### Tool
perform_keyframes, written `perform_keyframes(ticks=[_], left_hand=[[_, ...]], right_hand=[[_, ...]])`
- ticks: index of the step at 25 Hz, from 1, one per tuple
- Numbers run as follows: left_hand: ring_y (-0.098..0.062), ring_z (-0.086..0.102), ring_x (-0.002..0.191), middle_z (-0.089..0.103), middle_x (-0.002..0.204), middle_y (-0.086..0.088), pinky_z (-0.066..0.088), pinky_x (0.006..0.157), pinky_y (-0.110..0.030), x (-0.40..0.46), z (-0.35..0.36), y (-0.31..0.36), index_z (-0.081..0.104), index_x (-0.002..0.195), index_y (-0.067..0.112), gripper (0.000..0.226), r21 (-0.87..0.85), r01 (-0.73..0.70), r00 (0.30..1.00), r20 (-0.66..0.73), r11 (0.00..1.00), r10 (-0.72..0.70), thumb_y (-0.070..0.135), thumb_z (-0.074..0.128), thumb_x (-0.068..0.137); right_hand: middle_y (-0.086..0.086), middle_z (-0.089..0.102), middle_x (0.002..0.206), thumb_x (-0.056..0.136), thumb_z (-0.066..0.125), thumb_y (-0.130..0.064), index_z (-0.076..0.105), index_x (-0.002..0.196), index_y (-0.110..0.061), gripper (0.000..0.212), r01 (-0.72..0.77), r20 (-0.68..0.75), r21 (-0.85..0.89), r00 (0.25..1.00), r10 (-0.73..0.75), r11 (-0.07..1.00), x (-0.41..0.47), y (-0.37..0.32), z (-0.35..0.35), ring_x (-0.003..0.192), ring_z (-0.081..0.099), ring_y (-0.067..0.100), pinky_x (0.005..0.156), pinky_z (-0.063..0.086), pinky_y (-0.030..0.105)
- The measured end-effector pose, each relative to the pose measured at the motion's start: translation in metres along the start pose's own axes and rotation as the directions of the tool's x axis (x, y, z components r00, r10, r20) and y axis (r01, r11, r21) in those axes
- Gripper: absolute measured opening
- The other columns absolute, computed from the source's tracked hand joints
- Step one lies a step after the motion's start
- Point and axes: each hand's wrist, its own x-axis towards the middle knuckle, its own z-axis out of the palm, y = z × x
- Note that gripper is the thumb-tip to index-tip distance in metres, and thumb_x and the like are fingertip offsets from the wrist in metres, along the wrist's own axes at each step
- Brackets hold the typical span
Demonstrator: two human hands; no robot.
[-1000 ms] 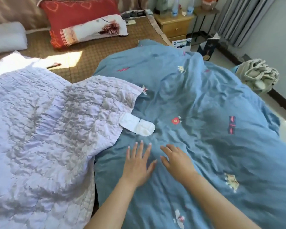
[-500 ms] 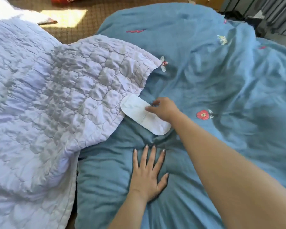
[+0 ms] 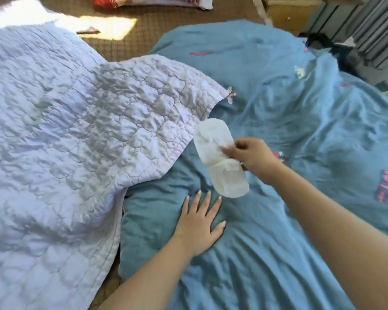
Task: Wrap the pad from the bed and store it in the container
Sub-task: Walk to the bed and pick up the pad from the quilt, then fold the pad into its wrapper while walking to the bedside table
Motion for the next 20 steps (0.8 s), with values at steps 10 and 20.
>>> perform_keyframes(ticks=[10,20], left_hand=[[-0.025,0.047,0.129,0.046,0.143,-0.004,0.039,0.105,-0.040,-0.223,-0.170,0.000,0.034,0.143,0.020,0.056,-0.285,0.084,0.994,0.094,0.955,-0.060,0.048,0.040,0.095],[-0.022,0.069,0.098,0.071,0.103,-0.013,0.056,0.088,-0.038,-0.514,-0.250,-0.026,0.067,0.109,0.026,0.024,-0.938,0.051,0.923,-0.087,0.344,-0.375,0.031,0.067,0.085]], right_hand=[[0.005,0.062,0.076,0.089,0.063,-0.019,0.063,0.088,-0.005,0.014,0.030,-0.025,0.264,0.999,-0.024,0.964,-0.269,-0.091,0.035,0.064,0.058,0.012,0.057,0.053,0.023],[-0.003,0.075,0.077,0.090,0.060,-0.024,0.067,0.094,-0.015,0.013,-0.018,0.275,0.501,0.951,-0.139,0.865,-0.485,-0.153,0.172,0.068,0.071,0.011,0.058,0.058,0.028]])
